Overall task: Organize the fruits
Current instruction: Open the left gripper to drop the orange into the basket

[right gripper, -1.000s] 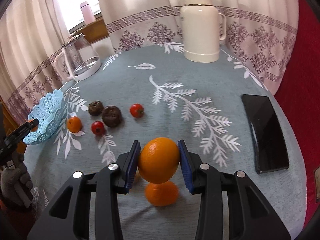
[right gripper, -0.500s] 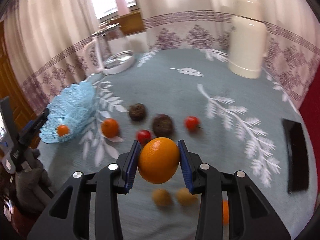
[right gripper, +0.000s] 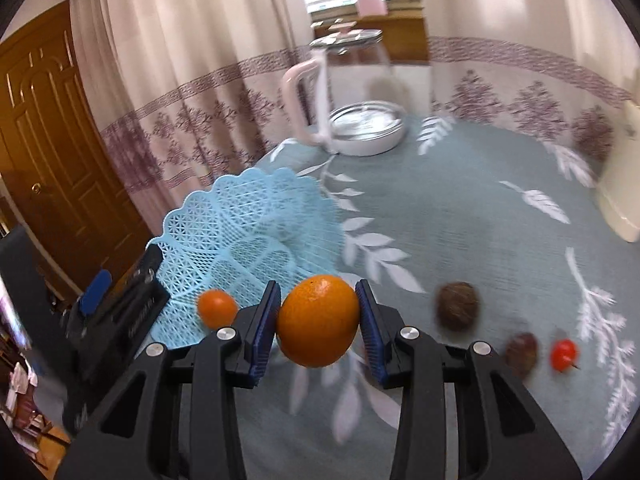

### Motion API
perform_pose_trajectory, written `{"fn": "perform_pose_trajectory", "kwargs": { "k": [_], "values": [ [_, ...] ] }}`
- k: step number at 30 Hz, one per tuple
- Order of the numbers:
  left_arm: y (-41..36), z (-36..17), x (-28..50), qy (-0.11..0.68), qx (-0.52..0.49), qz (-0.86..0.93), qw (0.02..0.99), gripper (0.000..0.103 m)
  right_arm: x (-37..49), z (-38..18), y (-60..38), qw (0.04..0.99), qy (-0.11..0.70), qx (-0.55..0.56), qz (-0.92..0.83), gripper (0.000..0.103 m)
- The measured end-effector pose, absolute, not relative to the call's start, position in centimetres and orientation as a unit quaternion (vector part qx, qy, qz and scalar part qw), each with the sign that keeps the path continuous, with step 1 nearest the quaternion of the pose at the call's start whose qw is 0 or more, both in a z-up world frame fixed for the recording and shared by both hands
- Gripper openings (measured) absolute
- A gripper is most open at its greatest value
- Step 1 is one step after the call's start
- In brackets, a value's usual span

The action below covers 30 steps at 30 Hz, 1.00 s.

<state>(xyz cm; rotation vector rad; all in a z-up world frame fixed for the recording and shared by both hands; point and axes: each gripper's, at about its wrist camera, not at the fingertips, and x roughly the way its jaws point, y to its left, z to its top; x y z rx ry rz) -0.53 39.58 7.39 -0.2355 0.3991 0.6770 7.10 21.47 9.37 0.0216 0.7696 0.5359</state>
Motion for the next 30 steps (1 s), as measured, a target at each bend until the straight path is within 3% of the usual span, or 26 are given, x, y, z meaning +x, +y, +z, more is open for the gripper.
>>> {"fn": "perform_pose_trajectory", "kwargs": {
  "k": [11, 15, 26, 30],
  "values": [
    [40.3, 7.2, -0.5, 0.195, -0.136, 0.331, 0.913, 0.085, 9.6, 8.4, 25.5, 0.884, 0.383, -0.001, 0.269, 0.04],
    [40.5, 7.1, -0.7, 0.193, -0.14, 0.332, 0.912, 0.089, 9.3, 8.9, 25.4, 0.889, 0.373, 0.003, 0.265, 0.05],
    [40.0, 7.3, -0.8, 0.187, -0.13, 0.333, 0.915, 0.089, 7.8, 9.9, 22.0, 0.902, 0.357, 0.035, 0.241, 0.051],
    [39.7, 7.5, -0.8, 0.184, -0.123, 0.33, 0.918, 0.093, 7.3, 10.0, 20.5, 0.906, 0.353, 0.047, 0.227, 0.056]
  ]
}}
